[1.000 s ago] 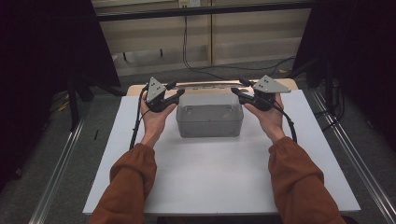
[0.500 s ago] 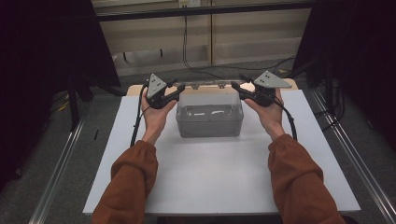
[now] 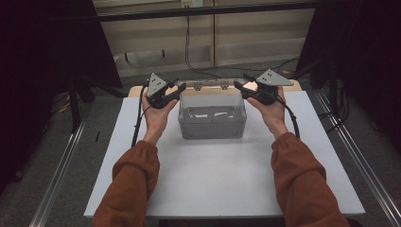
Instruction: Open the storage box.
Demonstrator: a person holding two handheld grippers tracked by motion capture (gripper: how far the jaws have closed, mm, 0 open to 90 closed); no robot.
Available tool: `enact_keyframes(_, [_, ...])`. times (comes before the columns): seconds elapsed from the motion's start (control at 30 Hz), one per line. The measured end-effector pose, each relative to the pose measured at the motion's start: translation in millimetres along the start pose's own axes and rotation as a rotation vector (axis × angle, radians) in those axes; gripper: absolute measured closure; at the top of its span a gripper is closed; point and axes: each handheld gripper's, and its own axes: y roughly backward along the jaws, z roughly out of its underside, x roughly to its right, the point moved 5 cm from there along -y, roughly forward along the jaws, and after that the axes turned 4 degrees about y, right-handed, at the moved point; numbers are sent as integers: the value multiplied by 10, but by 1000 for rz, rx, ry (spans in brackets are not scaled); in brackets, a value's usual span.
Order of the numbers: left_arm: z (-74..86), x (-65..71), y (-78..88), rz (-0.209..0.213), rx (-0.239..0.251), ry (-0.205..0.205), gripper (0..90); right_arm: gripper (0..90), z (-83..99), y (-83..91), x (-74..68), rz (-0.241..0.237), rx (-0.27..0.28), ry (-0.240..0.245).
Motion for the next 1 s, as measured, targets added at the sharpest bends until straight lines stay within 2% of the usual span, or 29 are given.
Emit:
enact_keyframes(0.1, [0, -19, -19, 4, 1, 3, 617, 504, 37, -26, 34, 0, -9, -12])
enact_keyframes(0.2, [4, -41, -36, 1, -3, -7, 627, 477, 67, -55, 65, 16, -7, -25])
enact_keyframes(0.37, [12, -56, -68, -2, 1, 3, 636, 431, 91, -89, 97, 34, -3, -48])
enact_keyframes(0.43, [12, -63, -72, -6, -8, -9, 640, 452, 99, -94, 117, 36, 0, -56])
enact_keyframes(0.5, [0, -71, -84, -14, -9, -24, 645, 494, 108, -104, 122, 15, -3, -64])
enact_keyframes(0.57, [-7, -82, -98, -16, -11, -27, 649, 503, 109, -115, 130, 14, -8, -58])
enact_keyframes(0.63, [-9, -92, -109, -20, -13, -30, 659, 551, 102, -128, 135, 3, -9, -59])
enact_keyframes(0.73, [-10, -100, -126, -21, -14, -32, 664, 587, 99, -160, 137, -5, -12, -51])
enact_keyframes(1.0, [-19, -149, -178, -11, 0, -16, 671, 612, 93, -197, 171, 3, -4, -54])
